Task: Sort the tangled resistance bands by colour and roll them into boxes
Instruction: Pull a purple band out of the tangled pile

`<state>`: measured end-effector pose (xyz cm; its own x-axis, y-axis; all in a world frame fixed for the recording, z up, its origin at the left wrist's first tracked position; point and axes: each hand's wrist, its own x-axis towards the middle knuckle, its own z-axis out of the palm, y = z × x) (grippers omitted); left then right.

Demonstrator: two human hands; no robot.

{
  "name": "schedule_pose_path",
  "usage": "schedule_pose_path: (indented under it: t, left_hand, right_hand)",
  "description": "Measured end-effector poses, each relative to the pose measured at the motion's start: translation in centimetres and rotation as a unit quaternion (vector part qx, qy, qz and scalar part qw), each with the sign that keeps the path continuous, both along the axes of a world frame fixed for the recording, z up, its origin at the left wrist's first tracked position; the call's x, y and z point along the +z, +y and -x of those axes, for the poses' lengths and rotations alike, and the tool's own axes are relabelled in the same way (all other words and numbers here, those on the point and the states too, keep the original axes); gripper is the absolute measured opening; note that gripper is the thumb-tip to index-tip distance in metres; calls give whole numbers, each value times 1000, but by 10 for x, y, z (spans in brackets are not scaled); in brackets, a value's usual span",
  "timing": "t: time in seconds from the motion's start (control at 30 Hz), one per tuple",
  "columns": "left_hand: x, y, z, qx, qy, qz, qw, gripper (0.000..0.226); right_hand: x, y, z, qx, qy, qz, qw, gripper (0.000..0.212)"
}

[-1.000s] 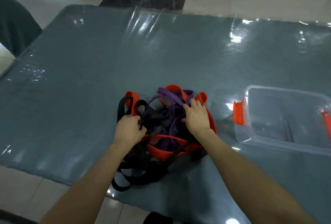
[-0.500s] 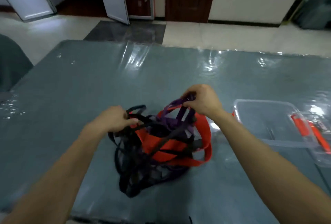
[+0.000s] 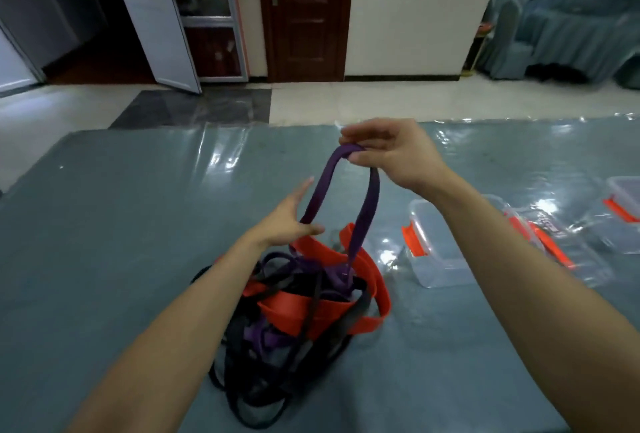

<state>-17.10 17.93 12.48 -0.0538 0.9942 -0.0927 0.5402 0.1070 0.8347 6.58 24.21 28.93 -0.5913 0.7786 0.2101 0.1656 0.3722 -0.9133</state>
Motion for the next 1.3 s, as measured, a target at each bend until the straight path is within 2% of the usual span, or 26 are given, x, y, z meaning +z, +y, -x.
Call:
schedule_pose_path:
  t: [0.1,0.17,0.2,0.27,0.33,0.37,0.5,0.6,0.67,0.7,0.73,0.77,0.8,0.83,0.87,0.9,0.97,1.03,1.07,1.13,1.23,1.3]
  left_hand:
    - [14,14,-14,-35,12,10,999,73]
    - [23,19,-21,-62,-41,55,996,62]
    - [25,20,-26,-71,-97,74,990,61]
    - [26,21,-45,-105,-167,83,977,75]
    - [20,21,-75,-124,-165,64,976,88]
    - [15,24,-88,-109,-155,48,981,84]
    - [-2,32,-121,15,-76,1,997,25]
    - [7,26,-117,75,-42,-5,996,20]
    - [25,24,-101,131,-25,-35,991,40]
    - [41,22,-93,161,-15,-61,985,44]
    - [61,21,-84,187,-8,-88,978,38]
    - [83,19,-75,201,4,-115,973,24]
    - [107,20,-67,204,39,-137,969,10]
    - [132,22,-61,198,100,-151,963,6]
    - [155,25,-57,180,167,-148,958,11]
    - [177,26,-57,153,223,-125,955,15]
    - [212,27,-65,78,312,-55,945,18]
    - [233,25,-75,23,394,-24,919,24]
    - [240,23,-79,10,422,-36,906,31]
    - [249,18,-86,22,425,-86,901,40]
    - [248,11,-90,78,370,-160,912,43]
    - [236,4,-87,109,267,-180,940,44]
  right_hand:
    - [47,7,-12,-3,71,-27,997,38]
    - [79,17,-22,-27,106,-55,992,33]
    - [92,23,-27,-44,126,-63,989,31]
    - [111,37,-33,-75,161,-56,982,27]
    - [117,47,-34,-101,158,-38,982,27]
    - [115,52,-33,-106,152,-23,982,28]
    - [96,67,-40,-104,174,40,978,29]
    - [74,81,-64,-129,198,64,969,26]
    - [54,92,-89,-192,108,9,975,19]
    - [42,98,-103,-214,9,-41,976,13]
    - [30,103,-116,-207,-112,-82,968,8]
    - [19,107,-127,-181,-229,-115,949,19]
    - [10,110,-133,-152,-308,-135,929,31]
    - [5,112,-135,-129,-330,-146,924,36]
    - [5,111,-134,-111,-302,-149,935,39]
    - [10,106,-129,-88,-252,-148,952,52]
    - [27,92,-112,-21,-157,-140,977,89]
    - [44,75,-88,48,-131,-155,978,115]
    - [50,67,-75,77,-137,-159,975,120]
    - [57,52,-53,116,-178,-154,965,113]
    - [58,38,-33,163,-192,-138,958,65]
    - [58,37,-29,180,-162,-102,965,41]
